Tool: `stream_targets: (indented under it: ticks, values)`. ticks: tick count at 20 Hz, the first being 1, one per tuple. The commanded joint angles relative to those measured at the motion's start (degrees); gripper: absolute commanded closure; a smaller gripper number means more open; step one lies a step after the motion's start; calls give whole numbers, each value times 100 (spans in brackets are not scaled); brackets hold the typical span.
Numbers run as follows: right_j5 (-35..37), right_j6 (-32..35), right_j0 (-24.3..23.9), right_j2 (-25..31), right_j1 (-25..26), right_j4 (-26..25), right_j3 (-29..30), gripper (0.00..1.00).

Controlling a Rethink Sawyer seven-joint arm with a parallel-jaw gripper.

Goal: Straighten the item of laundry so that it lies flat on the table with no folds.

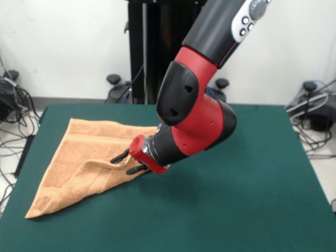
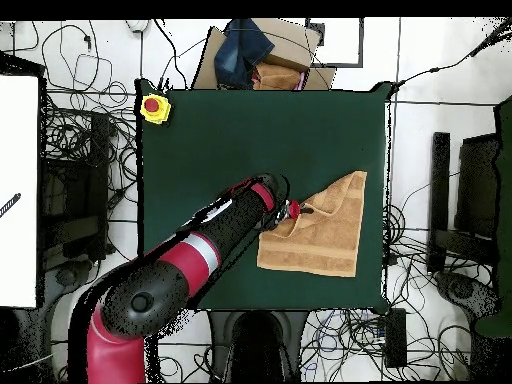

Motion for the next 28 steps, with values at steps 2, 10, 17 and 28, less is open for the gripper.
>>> stream_targets:
  ticks: [2, 10, 17, 28]
  values:
    - [145, 890, -78, 387, 416, -23, -251, 0]
    - [164, 769, -56, 427, 299, -124, -42, 0]
    - [95, 620, -96, 435, 228, -296, 187, 0]
    - [-138, 777, -73, 492, 225, -466, 466, 0]
